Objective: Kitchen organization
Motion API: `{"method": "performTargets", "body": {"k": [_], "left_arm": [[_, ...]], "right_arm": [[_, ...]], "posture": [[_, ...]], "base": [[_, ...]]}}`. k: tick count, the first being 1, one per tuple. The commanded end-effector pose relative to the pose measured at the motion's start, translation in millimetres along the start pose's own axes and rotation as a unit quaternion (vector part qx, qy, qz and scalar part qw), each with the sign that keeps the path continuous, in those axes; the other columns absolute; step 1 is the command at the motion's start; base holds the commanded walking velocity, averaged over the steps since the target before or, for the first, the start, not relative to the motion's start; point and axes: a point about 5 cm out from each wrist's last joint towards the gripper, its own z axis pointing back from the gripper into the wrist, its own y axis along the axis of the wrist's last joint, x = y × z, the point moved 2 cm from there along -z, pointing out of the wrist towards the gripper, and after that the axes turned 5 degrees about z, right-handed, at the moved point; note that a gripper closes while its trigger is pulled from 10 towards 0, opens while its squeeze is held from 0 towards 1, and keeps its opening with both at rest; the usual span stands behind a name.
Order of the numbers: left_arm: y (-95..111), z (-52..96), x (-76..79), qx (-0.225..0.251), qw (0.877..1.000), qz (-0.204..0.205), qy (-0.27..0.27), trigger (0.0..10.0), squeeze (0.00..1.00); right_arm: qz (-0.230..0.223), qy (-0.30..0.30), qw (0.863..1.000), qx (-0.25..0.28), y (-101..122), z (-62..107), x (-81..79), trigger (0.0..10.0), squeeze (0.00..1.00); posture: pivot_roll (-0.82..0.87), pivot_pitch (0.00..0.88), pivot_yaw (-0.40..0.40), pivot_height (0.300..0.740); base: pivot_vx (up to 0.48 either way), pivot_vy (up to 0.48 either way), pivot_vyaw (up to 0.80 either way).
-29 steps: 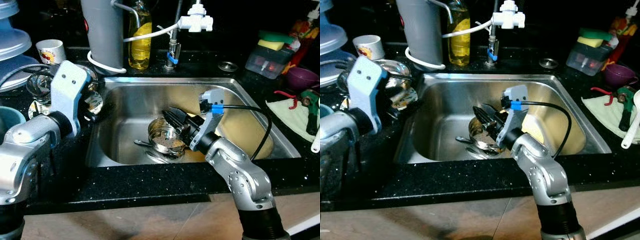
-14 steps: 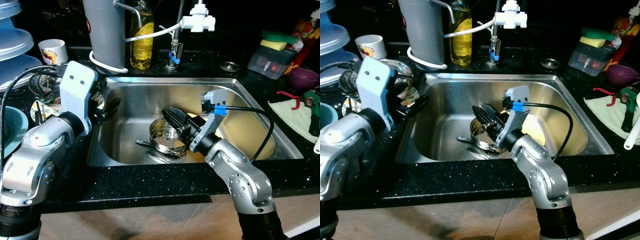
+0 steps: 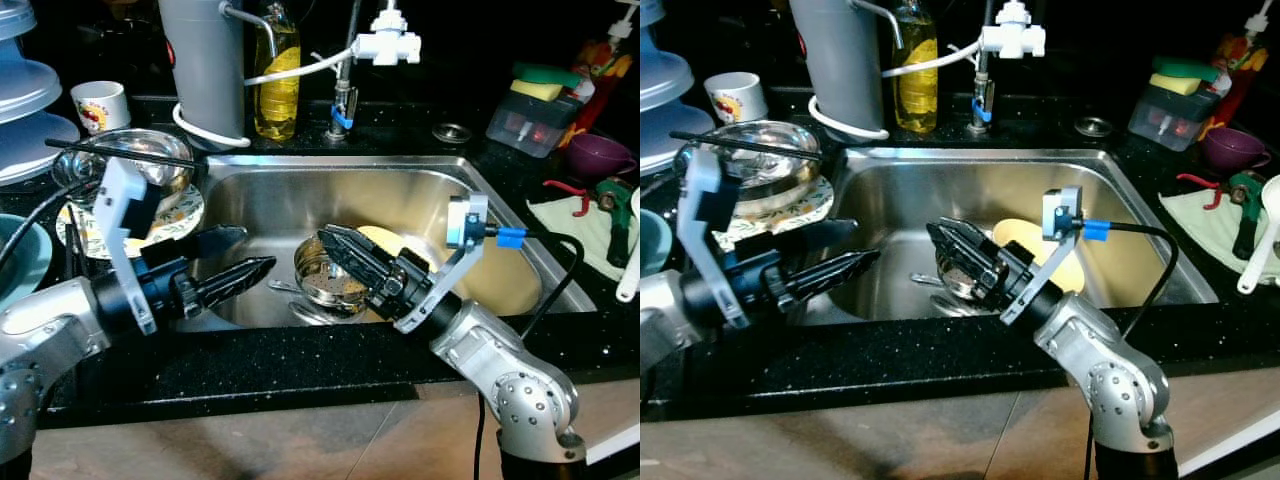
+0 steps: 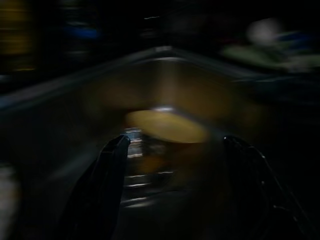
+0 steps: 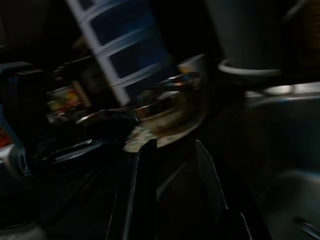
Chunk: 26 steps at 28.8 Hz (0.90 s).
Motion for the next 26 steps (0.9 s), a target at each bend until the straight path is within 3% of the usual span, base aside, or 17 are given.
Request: {"method": "performTargets", "body": {"k": [1,4,16,26], "left_arm": [[-1.3,-4.4,-3.3,0.000,1.000,-0.017,0.024,10.0,0.00],[2.9,-10.5,6.1,0.021,1.000,0.002,0.011,10.0,0.00],[-2.0,-16.0,6.1,0.022,0.999,0.006,0.027,10.0,0.00],[-1.5,-16.3,7.6,0.021,0.999,0.004,0.027,10.0,0.00]], "right_arm": [[0.008,-0.017,1.000,0.005,2.4,-0.2,4.1,10.0,0.00],[0.001,-0.016,1.000,0.014,9.6,-1.3,4.5,10.0,0.00],[0.006,-0.024,1.000,0.002,5.2,-1.8,4.3,10.0,0.00],[0.005,-0.027,1.000,-0.003,4.2,-1.9,3.9,10.0,0.00]], "posture": [[-0.02,0.162,-0.050,0.740],[-0.03,0.164,-0.045,0.740],[-0.02,0.173,-0.044,0.740],[-0.03,0.173,-0.044,0.740]], "base": [[0.000,0.000,0.00],[0.000,0.000,0.00],[0.000,0.000,0.00],[-0.339,0.000,0.00]]}}
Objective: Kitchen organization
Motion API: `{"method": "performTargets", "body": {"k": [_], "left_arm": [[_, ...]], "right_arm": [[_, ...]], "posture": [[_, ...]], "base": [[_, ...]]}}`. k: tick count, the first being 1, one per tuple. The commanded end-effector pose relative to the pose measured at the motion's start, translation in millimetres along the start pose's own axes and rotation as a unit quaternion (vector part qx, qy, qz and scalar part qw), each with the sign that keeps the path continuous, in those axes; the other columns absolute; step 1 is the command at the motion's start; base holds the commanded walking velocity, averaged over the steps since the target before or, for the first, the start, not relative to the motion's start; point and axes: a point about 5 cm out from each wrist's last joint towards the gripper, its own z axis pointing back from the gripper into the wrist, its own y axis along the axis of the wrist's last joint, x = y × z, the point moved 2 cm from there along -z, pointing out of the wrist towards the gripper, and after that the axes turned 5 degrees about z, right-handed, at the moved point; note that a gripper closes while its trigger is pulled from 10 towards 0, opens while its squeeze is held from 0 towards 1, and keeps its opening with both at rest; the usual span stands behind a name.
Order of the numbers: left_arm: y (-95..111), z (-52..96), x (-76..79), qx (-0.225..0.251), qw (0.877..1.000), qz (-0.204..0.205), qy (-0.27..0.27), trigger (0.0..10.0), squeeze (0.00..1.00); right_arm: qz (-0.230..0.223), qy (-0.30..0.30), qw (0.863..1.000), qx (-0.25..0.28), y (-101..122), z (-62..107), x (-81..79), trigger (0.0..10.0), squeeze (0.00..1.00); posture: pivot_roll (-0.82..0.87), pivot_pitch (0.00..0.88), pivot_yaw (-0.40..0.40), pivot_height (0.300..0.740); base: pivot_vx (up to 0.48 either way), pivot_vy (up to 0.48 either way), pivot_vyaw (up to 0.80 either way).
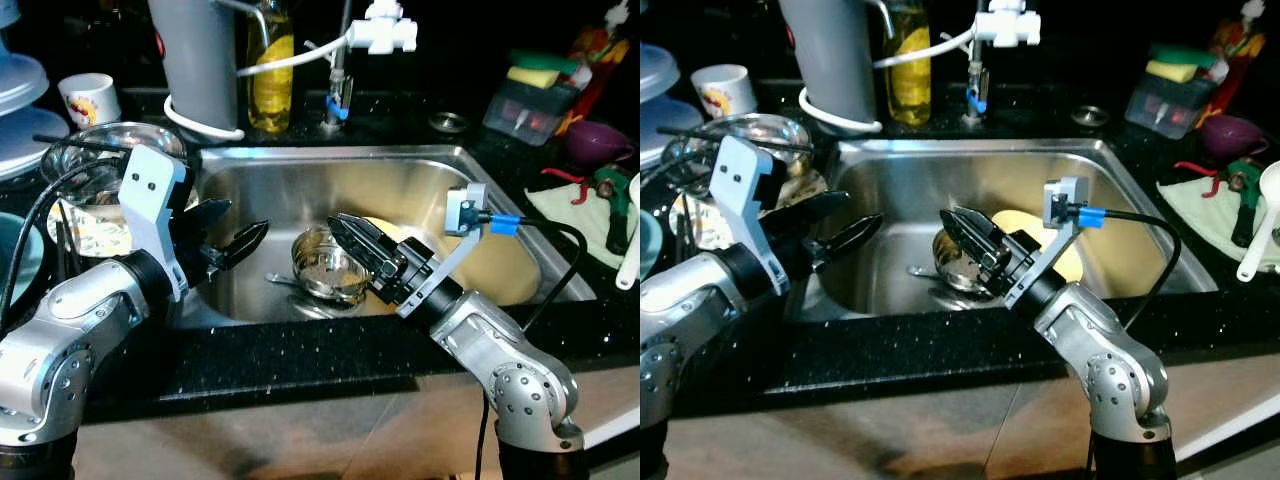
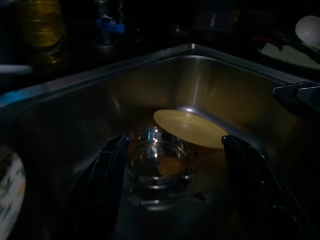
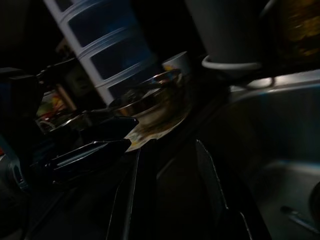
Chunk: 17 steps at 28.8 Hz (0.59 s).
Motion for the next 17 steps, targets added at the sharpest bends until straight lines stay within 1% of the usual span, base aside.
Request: {"method": "performTargets", "body": {"k": [1,5,8,10,17], "left_arm": [[-0.4,-0.2,2.8,-0.003,1.000,-0.004,-0.008,10.0,0.00],[-1.6,-0.3,2.4,-0.006,1.000,-0.010,-0.005,10.0,0.00],[-2.9,-0.6,1.6,-0.010,1.000,-0.019,0.002,10.0,0.00],[-3.1,-0.9,-2.1,-0.010,1.000,-0.016,0.018,10.0,0.00],[-2.1,-0.7,-6.5,-0.008,0.999,-0.009,0.033,10.0,0.00]], "right_arm": [[-0.001,-0.005,1.000,-0.007,-2.4,3.1,1.0,10.0,0.00],[0.000,-0.006,1.000,-0.009,-3.0,3.0,1.0,10.0,0.00],[0.001,-0.007,1.000,-0.011,-3.4,2.9,1.1,10.0,0.00],[0.000,-0.007,1.000,-0.012,-3.5,3.0,0.8,10.0,0.00],[-0.003,-0.004,1.000,-0.017,-4.7,3.4,-0.2,10.0,0.00]], "posture": [[-0.03,0.173,-0.044,0.740],[-0.03,0.174,-0.045,0.740],[-0.03,0.175,-0.046,0.740],[-0.03,0.178,-0.050,0.740],[-0.03,0.180,-0.054,0.740]], "base": [[-0.375,0.000,0.00],[-0.345,0.000,0.00],[0.000,0.000,0.00],[0.000,0.000,0.00],[0.000,0.000,0.00]]}}
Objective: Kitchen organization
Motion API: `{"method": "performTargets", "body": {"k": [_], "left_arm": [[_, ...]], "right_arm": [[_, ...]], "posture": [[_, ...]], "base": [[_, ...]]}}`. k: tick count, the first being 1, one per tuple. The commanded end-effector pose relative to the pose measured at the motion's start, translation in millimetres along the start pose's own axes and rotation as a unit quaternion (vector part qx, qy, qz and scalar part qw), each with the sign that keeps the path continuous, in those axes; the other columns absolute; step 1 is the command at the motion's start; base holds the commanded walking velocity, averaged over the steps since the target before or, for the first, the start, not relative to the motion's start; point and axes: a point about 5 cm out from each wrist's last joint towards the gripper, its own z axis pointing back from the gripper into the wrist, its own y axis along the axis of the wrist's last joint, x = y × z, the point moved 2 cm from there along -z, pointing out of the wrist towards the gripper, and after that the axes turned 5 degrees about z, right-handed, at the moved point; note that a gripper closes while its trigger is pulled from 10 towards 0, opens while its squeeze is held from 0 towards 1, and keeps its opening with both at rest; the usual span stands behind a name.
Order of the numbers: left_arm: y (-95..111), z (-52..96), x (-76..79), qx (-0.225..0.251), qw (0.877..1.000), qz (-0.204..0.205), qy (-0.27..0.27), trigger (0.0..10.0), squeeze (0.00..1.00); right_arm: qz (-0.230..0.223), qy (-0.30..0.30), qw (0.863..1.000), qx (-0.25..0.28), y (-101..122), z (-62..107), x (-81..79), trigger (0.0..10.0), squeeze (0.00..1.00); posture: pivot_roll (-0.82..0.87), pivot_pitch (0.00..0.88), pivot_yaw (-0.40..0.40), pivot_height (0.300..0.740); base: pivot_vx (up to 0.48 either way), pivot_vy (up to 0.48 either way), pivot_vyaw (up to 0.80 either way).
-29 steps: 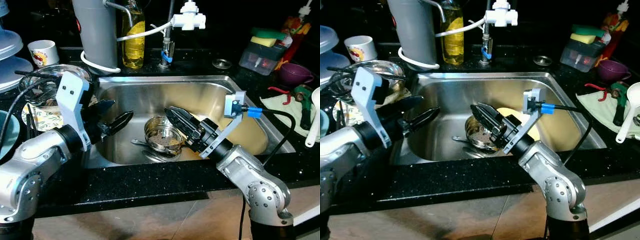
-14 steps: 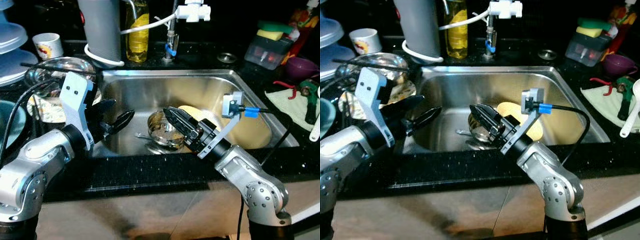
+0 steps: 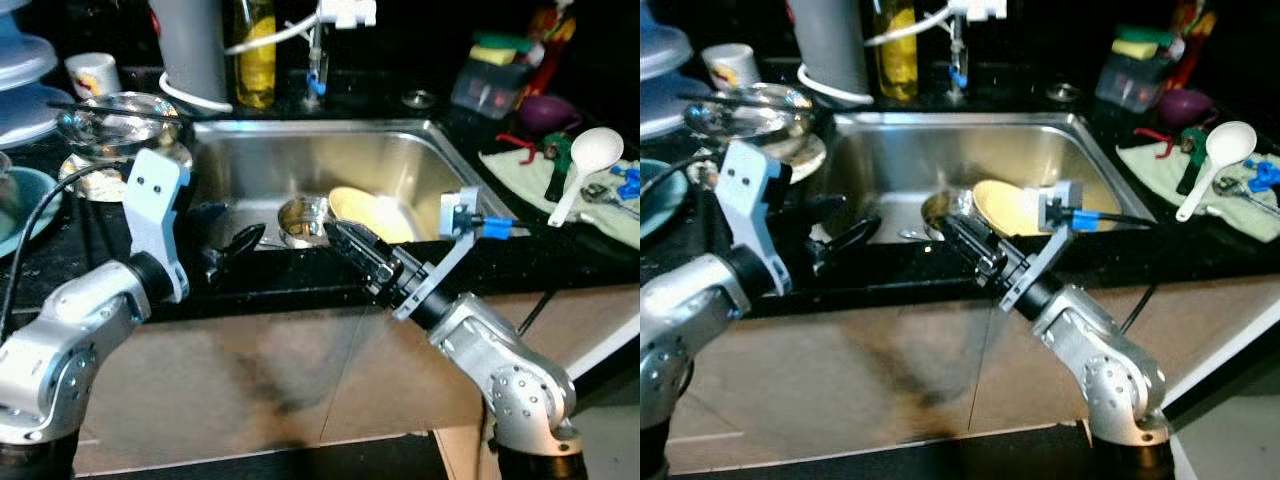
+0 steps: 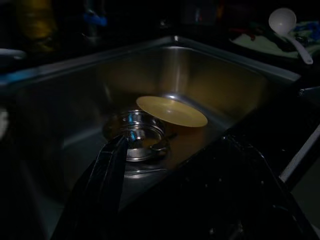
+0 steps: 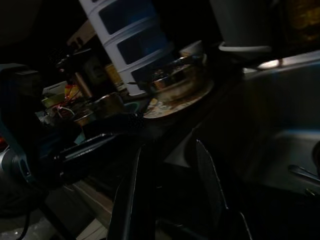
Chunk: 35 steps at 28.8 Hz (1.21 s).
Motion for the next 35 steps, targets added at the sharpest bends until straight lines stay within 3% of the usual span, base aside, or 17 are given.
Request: {"method": "performTargets", "body": {"k": [1,29,35], "left_arm": [[1.8,-0.5,-0.7,0.000,1.000,-0.005,0.003,10.0,0.00],[0.9,2.1,-11.9,-0.010,0.999,-0.019,0.034,10.0,0.00],[-0.9,1.8,-11.0,-0.016,0.999,-0.022,0.033,10.0,0.00]], "right_arm": [[0.000,0.000,1.000,-0.006,-0.7,2.1,-0.4,10.0,0.00],[0.001,-0.002,1.000,-0.024,-6.6,1.4,0.4,10.0,0.00],[0.000,-0.002,1.000,-0.025,-7.5,1.2,0.3,10.0,0.00]], "posture": [[-0.03,0.180,-0.054,0.740],[-0.02,0.180,-0.060,0.740],[-0.02,0.179,-0.059,0.740]], "base": [[0.000,0.000,0.00],[0.000,0.000,0.00],[0.000,0.446,0.00]]}}
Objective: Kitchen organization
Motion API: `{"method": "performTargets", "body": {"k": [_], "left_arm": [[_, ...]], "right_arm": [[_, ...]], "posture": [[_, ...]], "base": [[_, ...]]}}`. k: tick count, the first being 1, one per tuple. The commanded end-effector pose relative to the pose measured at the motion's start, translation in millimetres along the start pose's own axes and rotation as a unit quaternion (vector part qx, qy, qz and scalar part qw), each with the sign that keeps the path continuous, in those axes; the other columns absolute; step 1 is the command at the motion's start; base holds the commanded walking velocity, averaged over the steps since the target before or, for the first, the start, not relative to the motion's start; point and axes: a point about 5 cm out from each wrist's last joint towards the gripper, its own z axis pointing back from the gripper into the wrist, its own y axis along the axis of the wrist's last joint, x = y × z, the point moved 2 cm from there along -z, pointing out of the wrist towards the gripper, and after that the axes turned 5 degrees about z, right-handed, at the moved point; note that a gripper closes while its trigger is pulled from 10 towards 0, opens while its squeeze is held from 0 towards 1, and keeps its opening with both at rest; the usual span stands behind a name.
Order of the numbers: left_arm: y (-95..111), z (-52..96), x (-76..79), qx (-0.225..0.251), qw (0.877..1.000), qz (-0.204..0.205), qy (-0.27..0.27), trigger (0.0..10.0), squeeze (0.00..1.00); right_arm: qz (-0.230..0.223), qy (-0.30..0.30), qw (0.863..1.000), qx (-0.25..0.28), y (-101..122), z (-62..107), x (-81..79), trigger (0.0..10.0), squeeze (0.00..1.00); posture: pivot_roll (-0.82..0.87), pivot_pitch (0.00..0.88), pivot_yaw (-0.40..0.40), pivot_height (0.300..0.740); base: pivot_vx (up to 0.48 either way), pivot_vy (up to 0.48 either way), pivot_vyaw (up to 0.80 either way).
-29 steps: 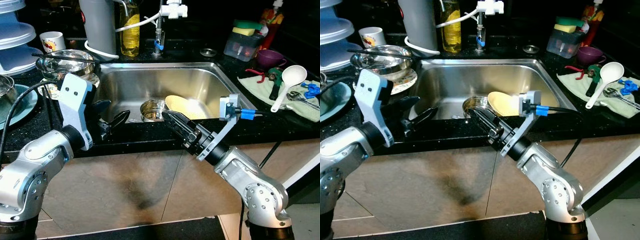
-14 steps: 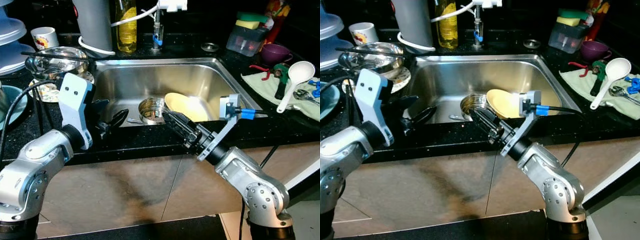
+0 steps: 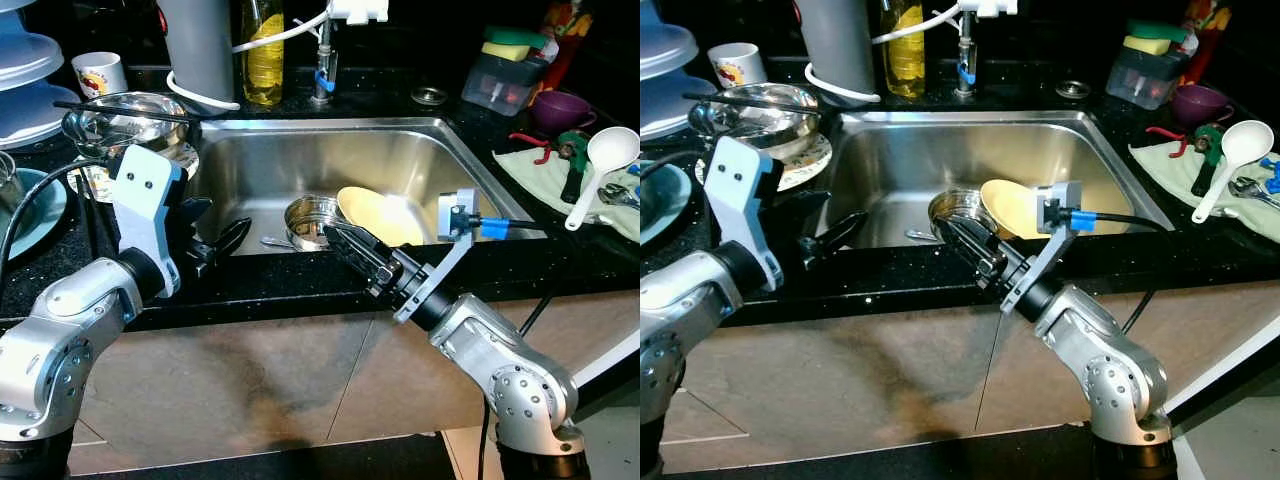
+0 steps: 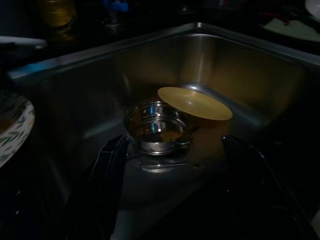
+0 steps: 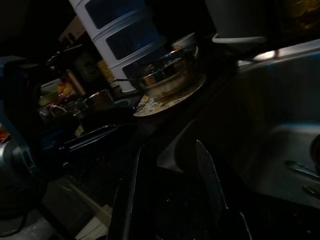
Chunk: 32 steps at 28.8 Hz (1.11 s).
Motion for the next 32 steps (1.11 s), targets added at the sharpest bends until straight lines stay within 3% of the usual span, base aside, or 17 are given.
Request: {"method": "performTargets", "body": {"k": [1,10,14,24,27,32], "left_arm": [[-0.9,1.2,-2.9,-0.007,1.000,-0.004,0.005,10.0,0.00],[-0.3,0.0,-1.8,-0.007,1.000,-0.007,0.002,10.0,0.00],[-2.3,-1.0,-6.7,-0.024,0.999,-0.012,0.019,10.0,0.00],[-4.1,-0.5,-15.5,-0.036,0.998,-0.022,0.042,10.0,0.00],[-4.7,-0.7,-15.2,-0.033,0.999,-0.011,0.042,10.0,0.00],[-6.3,-2.1,-16.1,-0.041,0.997,-0.038,0.049,10.0,0.00]], "right_arm": [[-0.002,-0.001,1.000,-0.014,-5.8,0.6,-0.3,10.0,0.00],[-0.003,-0.001,1.000,-0.013,-6.3,0.0,-0.9,10.0,0.00],[-0.003,-0.001,1.000,-0.012,-6.6,0.2,-1.5,10.0,0.00],[-0.003,-0.004,1.000,-0.010,-7.1,1.2,-1.6,10.0,0.00],[-0.003,-0.004,1.000,-0.010,-7.4,1.5,-1.7,10.0,0.00],[-0.002,-0.006,1.000,-0.012,-7.5,2.2,-0.7,10.0,0.00]], "posture": [[-0.02,0.179,-0.059,0.740],[-0.02,0.173,-0.055,0.740],[-0.02,0.170,-0.050,0.740],[-0.02,0.168,-0.046,0.740],[-0.02,0.171,-0.047,0.740],[-0.02,0.173,-0.047,0.740]], "base": [[0.000,0.480,0.00],[0.000,0.480,0.00],[0.000,0.000,0.00],[0.000,-0.465,0.00],[0.000,0.000,0.00],[0.000,0.000,0.00]]}}
